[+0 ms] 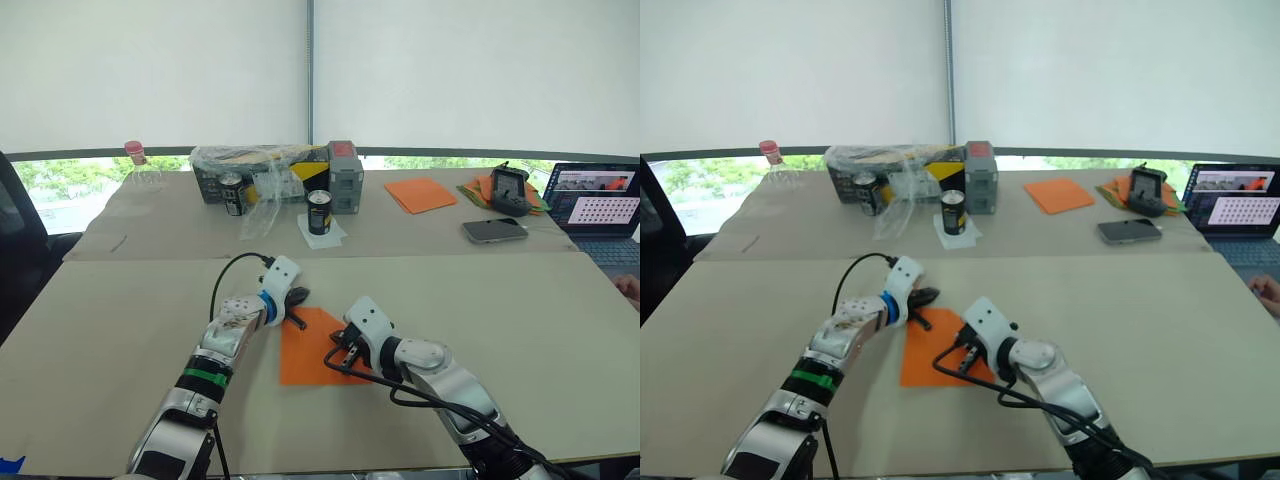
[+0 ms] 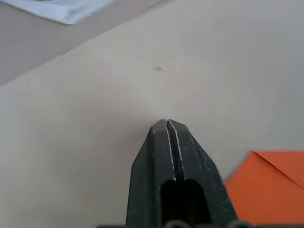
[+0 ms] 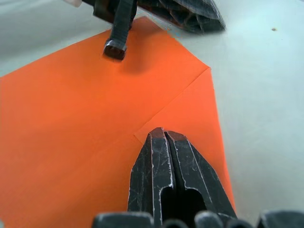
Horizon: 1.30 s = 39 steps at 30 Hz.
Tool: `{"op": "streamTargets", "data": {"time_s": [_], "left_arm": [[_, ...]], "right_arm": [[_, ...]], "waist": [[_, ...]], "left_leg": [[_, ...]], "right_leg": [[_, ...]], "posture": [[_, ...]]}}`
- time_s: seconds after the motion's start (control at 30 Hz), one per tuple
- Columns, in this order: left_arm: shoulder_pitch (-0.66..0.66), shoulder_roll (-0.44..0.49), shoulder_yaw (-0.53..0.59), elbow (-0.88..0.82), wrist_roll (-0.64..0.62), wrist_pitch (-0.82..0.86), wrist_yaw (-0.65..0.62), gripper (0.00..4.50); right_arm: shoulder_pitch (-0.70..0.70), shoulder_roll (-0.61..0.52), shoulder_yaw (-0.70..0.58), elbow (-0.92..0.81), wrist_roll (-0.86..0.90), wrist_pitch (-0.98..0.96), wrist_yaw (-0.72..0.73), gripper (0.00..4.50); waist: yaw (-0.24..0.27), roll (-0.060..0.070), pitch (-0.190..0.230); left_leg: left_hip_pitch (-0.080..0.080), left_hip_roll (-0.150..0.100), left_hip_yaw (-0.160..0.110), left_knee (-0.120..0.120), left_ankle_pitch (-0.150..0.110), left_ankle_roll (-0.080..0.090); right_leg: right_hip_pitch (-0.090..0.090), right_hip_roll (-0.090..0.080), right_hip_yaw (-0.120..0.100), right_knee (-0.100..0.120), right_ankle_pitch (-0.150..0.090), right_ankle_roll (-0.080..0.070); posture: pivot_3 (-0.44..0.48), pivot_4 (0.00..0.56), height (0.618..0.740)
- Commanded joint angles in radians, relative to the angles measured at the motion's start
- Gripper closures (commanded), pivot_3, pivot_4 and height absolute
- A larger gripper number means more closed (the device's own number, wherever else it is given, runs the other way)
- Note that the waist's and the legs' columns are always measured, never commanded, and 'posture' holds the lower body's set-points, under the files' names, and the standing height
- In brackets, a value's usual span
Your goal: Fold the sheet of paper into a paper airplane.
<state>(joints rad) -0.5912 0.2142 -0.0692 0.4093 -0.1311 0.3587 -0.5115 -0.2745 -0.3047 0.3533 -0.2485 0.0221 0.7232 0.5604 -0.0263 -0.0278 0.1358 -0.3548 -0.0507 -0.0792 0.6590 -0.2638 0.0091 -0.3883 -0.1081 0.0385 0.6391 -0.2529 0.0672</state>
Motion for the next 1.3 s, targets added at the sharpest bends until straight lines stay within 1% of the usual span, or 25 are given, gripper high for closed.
{"op": "streamTargets", "data": {"time_s": [0.03,0.17,0.3,0.47,0.67,0.73,0.83,0.97,1.07,1.3], "left_arm": [[-0.022,-0.048,0.075,-0.089,-0.090,-0.085,-0.009,4.50],[0.012,-0.050,0.005,-0.134,-0.088,-0.076,-0.110,4.50],[0.033,-0.042,-0.043,-0.150,-0.078,-0.040,-0.164,4.50],[0.063,-0.002,-0.108,-0.154,-0.052,0.017,-0.216,4.50],[0.074,0.030,-0.180,-0.117,0.030,0.026,-0.210,4.50],[0.078,0.030,-0.186,-0.110,0.043,0.029,-0.202,4.50],[0.081,0.032,-0.194,-0.105,0.053,0.037,-0.202,4.50],[0.080,0.032,-0.196,-0.094,0.068,0.038,-0.186,4.50],[0.078,0.032,-0.198,-0.088,0.071,0.042,-0.186,4.50],[0.069,0.033,-0.199,-0.080,0.069,0.041,-0.188,4.50]], "right_arm": [[0.040,-0.007,0.056,0.073,-0.003,0.080,0.007,4.49],[0.040,-0.009,0.057,0.073,-0.005,0.083,0.006,4.49],[0.043,-0.011,0.057,0.070,-0.006,0.085,0.004,4.49],[0.048,-0.014,0.054,0.064,-0.010,0.088,-0.003,4.49],[0.044,-0.022,0.048,0.056,-0.019,0.082,-0.014,4.49],[0.039,-0.024,0.041,0.049,-0.022,0.076,-0.022,4.49],[0.025,-0.024,0.016,0.030,-0.016,0.070,-0.036,4.49],[-0.021,-0.009,-0.050,0.000,-0.003,0.055,-0.066,4.49],[-0.052,0.006,-0.057,0.041,-0.020,0.010,-0.099,4.49],[-0.086,0.020,-0.038,0.154,-0.036,-0.054,-0.117,4.49]], "waist": [[0.004,-0.001,0.000],[0.003,-0.001,0.000],[0.002,-0.001,0.000],[0.002,-0.001,0.000],[0.005,-0.001,0.000],[0.006,-0.001,0.000],[0.007,-0.001,0.000],[0.008,-0.001,0.001],[0.012,0.000,0.001],[0.011,0.000,0.001]], "left_leg": [[0.000,0.000,0.000,0.000,0.000,0.000],[0.000,0.000,0.000,0.000,0.000,-0.001],[0.000,0.000,0.000,0.000,0.000,-0.001],[0.000,0.000,0.000,0.000,0.000,0.000],[0.000,0.000,0.000,0.000,0.000,0.000],[0.000,0.000,0.000,0.000,0.000,0.000],[0.000,0.000,0.000,-0.001,0.000,0.000],[0.000,0.000,0.000,0.000,-0.001,0.000],[-0.001,0.000,0.000,0.000,0.000,0.000],[-0.002,-0.001,0.000,0.000,0.000,0.000]], "right_leg": [[0.000,0.000,0.000,0.000,0.000,0.000],[0.001,0.000,0.000,-0.001,0.000,0.000],[0.001,0.000,0.000,-0.002,0.000,0.000],[0.001,0.000,0.000,-0.002,0.000,0.000],[0.001,0.000,0.000,-0.003,0.000,0.000],[0.002,0.000,-0.001,-0.005,0.000,0.000],[0.002,0.000,-0.001,-0.006,0.000,0.000],[0.002,0.000,-0.001,-0.006,0.000,0.000],[0.002,0.000,-0.001,-0.007,0.001,0.000],[0.001,0.000,-0.001,-0.007,0.001,-0.001]], "posture": [[0.000,0.150,0.739],[0.000,0.150,0.739],[0.000,0.150,0.739],[0.000,0.150,0.739],[0.000,0.150,0.739],[0.000,0.150,0.739],[0.000,0.150,0.739],[0.000,0.150,0.739],[0.000,0.150,0.739],[0.000,0.150,0.739]]}}
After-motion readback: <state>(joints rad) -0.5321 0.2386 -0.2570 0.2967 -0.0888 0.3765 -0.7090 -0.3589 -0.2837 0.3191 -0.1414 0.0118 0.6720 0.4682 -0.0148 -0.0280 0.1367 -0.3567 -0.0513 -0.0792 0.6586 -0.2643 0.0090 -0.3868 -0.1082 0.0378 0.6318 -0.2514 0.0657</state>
